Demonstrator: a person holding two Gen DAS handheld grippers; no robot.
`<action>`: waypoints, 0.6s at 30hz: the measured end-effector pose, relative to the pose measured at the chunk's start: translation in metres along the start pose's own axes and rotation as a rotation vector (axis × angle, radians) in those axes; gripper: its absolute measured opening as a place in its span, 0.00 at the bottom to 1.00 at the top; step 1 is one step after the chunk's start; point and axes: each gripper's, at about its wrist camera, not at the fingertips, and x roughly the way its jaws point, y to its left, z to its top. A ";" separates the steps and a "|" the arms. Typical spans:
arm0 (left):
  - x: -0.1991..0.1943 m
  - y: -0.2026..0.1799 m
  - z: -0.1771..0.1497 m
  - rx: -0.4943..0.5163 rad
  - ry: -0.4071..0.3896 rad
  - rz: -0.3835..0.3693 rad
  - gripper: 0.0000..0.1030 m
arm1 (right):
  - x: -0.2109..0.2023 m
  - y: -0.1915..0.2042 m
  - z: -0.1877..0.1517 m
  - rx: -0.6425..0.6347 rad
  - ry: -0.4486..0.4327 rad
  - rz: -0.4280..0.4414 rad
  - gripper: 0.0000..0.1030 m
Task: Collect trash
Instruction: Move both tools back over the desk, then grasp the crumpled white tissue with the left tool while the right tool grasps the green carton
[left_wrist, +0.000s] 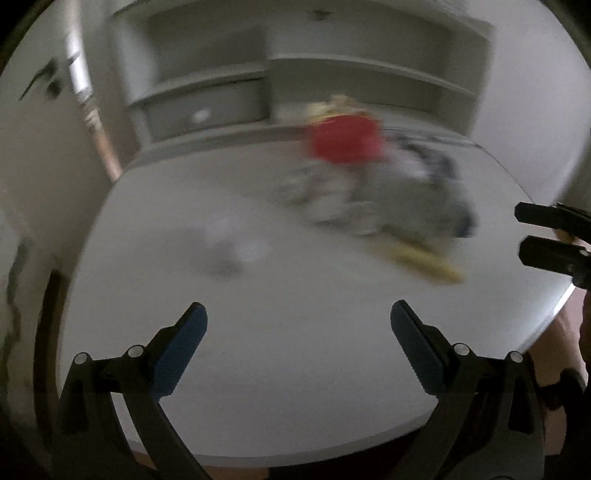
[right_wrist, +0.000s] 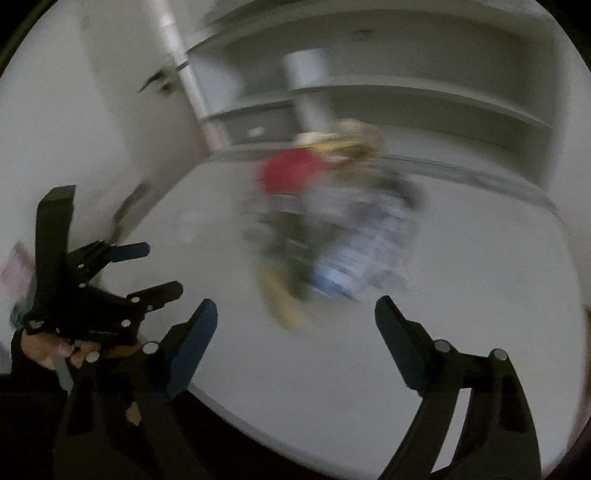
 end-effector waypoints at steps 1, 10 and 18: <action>0.007 0.008 0.001 -0.021 0.007 0.001 0.94 | 0.013 0.005 0.009 -0.022 0.017 -0.018 0.75; 0.051 0.041 0.026 -0.080 0.063 -0.022 0.94 | 0.077 -0.017 0.038 -0.014 0.167 -0.059 0.46; 0.080 0.046 0.043 -0.077 0.071 0.009 0.93 | 0.062 -0.002 0.031 -0.032 0.137 -0.037 0.11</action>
